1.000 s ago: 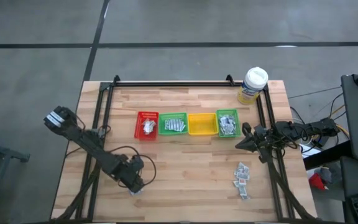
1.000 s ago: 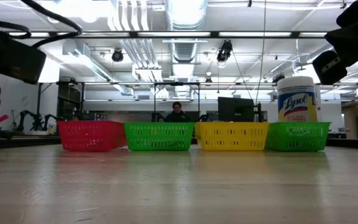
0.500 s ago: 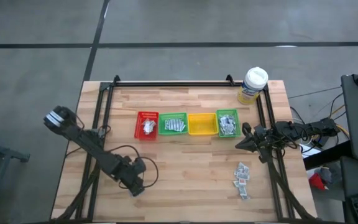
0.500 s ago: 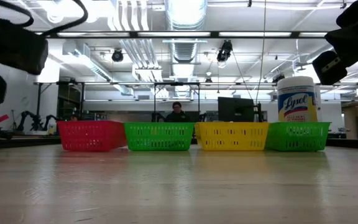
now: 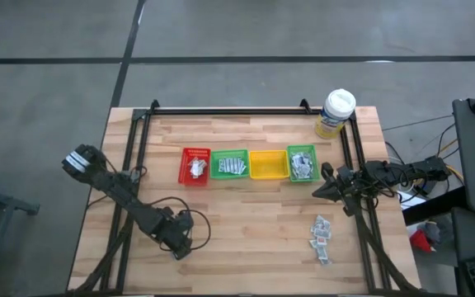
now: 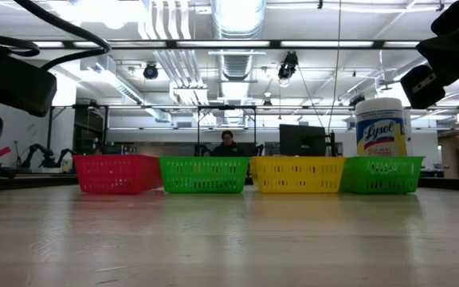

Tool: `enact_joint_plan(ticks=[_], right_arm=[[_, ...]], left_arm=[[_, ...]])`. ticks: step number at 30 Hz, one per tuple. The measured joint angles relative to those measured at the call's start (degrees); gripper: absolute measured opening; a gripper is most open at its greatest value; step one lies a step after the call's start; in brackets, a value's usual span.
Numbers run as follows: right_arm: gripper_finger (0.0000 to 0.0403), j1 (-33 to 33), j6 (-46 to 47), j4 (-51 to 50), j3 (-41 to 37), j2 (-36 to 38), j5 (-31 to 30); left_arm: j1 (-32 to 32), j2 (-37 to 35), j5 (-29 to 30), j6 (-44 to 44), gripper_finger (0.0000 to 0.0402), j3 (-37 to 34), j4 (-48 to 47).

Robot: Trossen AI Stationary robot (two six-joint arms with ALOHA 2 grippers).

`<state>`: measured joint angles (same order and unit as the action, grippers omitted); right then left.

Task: Pick & Place First Aid Supplies
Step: Put the blue bandage into the left green bin

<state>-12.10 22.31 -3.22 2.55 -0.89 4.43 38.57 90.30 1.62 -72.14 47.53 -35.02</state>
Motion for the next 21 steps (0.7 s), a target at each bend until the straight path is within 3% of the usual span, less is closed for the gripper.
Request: enact_joint_plan(ticks=[21], right_arm=[[0.0008, 0.00, 0.00, 0.02, 0.00, -0.02, 0.00]], left_arm=[[0.00, -0.39, 2.22, 0.00, 0.0137, 0.79, -5.18]])
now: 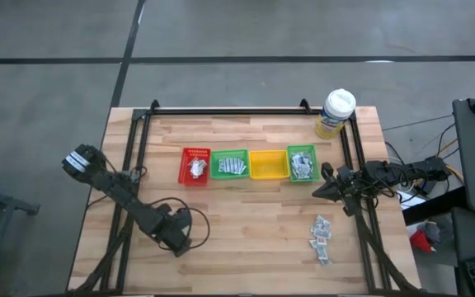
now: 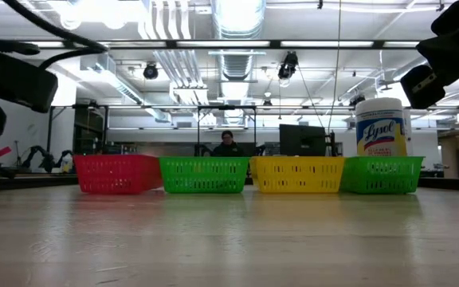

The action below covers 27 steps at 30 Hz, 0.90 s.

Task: Pick & Place First Aid Supplies
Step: Put the blue bandage into the left green bin

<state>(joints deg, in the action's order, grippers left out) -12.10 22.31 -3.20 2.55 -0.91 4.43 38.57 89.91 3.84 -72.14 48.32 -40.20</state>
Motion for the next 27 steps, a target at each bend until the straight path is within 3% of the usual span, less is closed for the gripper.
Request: enact_joint_plan(ticks=[14, 21, 27], right_arm=[[0.0008, 0.02, 0.00, -0.01, 0.00, 0.00, 0.00], [0.0008, 0.00, -0.02, -0.02, 0.00, 0.00, 0.00], [0.0008, 0.00, -0.02, -0.02, 0.00, 0.00, -0.02]], left_arm=[[0.00, 0.00, 2.31, 1.25, 0.0137, 0.84, -3.37], [0.00, 0.00, 5.08, 1.73, 0.0137, 4.62, -10.49], [0.17, 0.00, 5.07, 2.46, 0.0137, 6.80, -11.28]])
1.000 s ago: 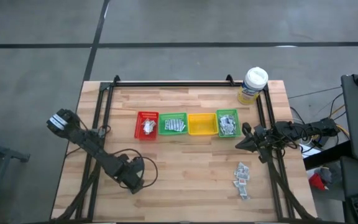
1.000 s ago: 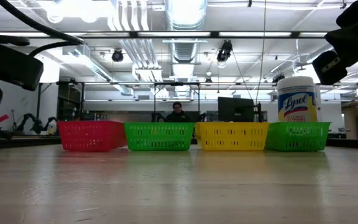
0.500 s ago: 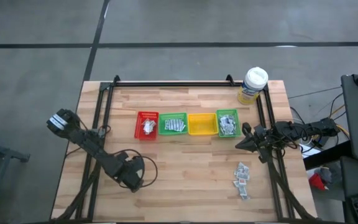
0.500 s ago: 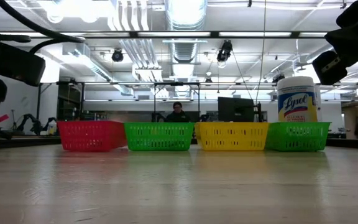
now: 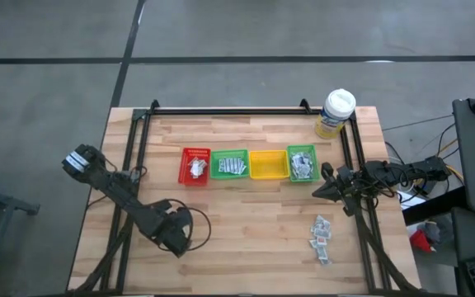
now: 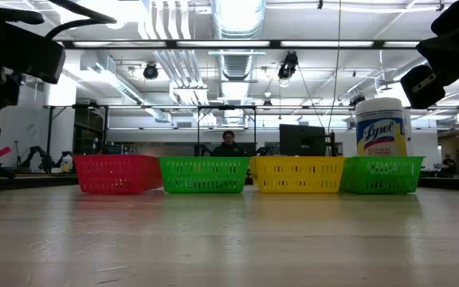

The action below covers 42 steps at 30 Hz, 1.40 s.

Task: Pick & Place First Aid Supplies
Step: Put the blue bandage into the left green bin

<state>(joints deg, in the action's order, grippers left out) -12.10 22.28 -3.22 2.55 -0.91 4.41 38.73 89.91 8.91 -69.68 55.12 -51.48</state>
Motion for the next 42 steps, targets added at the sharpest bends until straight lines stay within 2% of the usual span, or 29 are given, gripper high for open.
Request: enact_joint_plan(ticks=[9, 23, 39, 42], right_arm=[[0.0008, 0.00, 0.02, 0.00, 0.00, 0.00, 0.02], [0.0008, 0.00, 0.02, 0.02, 0.00, 0.00, 0.02], [0.0008, 0.00, 0.02, 0.01, 0.00, 0.00, 0.01], [0.0008, 0.02, 0.02, 0.02, 0.00, 0.00, 0.00]], left_arm=[[0.01, 0.00, 0.00, 1.32, 0.0138, -1.60, 0.39], [0.02, 0.11, 0.06, 1.38, 0.0138, -5.69, 8.46], [0.02, 0.09, -0.81, 0.32, 0.0137, -5.72, 8.00], [0.01, 0.09, -2.40, 0.36, 0.0137, -5.63, 8.00]])
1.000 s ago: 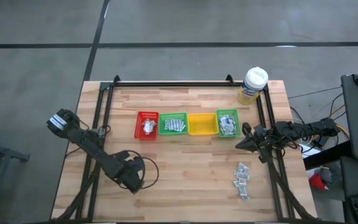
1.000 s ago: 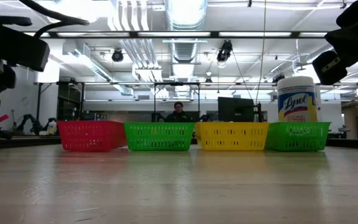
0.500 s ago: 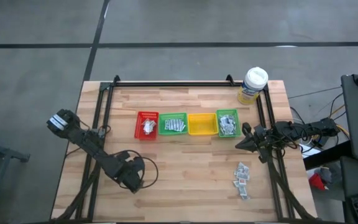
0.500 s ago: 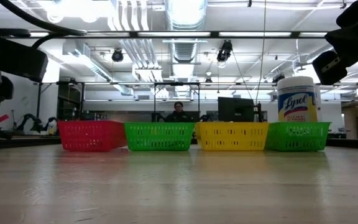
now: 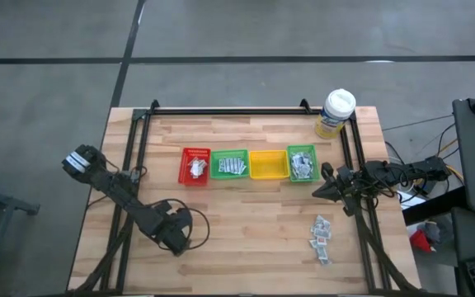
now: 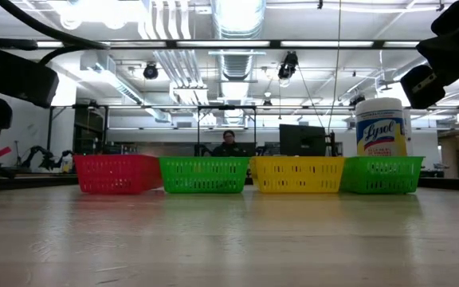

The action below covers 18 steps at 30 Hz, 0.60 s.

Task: Pick & Place First Aid Supplies
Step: Put the blue bandage into the left green bin

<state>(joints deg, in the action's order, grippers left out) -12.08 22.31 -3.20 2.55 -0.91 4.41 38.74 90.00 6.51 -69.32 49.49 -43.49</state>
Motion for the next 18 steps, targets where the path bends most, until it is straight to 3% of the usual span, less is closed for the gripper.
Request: enact_joint_plan(ticks=[18], right_arm=[[0.0008, -0.02, 0.00, 0.00, 0.00, 0.00, 0.02]], left_arm=[[0.06, -0.09, -3.08, 0.22, 0.0137, 0.59, -0.04]])
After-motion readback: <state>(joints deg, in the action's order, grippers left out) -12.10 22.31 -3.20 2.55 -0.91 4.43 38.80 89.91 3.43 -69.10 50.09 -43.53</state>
